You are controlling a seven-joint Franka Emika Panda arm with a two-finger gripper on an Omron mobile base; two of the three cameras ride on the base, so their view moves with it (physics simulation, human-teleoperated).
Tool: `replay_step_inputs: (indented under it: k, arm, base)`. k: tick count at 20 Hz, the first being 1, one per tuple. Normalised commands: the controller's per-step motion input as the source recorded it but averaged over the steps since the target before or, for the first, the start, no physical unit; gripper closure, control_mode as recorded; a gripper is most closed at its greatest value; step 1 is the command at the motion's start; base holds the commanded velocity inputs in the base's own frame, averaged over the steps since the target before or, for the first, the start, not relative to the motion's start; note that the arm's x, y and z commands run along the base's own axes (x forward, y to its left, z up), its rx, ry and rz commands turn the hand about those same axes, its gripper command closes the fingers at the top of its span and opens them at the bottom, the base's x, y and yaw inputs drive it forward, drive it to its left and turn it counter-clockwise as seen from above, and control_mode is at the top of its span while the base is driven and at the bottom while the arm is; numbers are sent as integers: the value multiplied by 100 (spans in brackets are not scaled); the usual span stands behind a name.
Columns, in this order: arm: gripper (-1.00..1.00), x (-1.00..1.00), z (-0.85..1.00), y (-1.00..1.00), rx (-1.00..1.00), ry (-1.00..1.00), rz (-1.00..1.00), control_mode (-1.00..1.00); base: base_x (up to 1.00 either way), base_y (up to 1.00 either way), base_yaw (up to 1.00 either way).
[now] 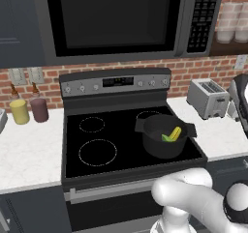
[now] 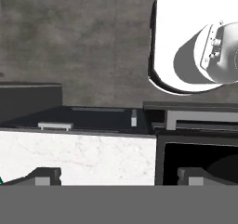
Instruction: Put the lemon wedge and cucumber in the pot. Retrieve the spatula and lightly stir the vegetables in the pot.
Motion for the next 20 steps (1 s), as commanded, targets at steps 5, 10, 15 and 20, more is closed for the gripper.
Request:
replay_step_inputs:
  k: [5,10,15,20]
  arm:
    - [-100,1,0,-72,0,14,-1,-100]
    - [-100,14,-13,-85,0,15,0,-100]
    - [-100,29,-36,-86,0,8,0,-100]
    - [-100,21,-32,-76,0,0,0,-100]
  base:
    - [0,0,0]
    - [0,0,0]
    - [0,0,0]
    - [0,0,0]
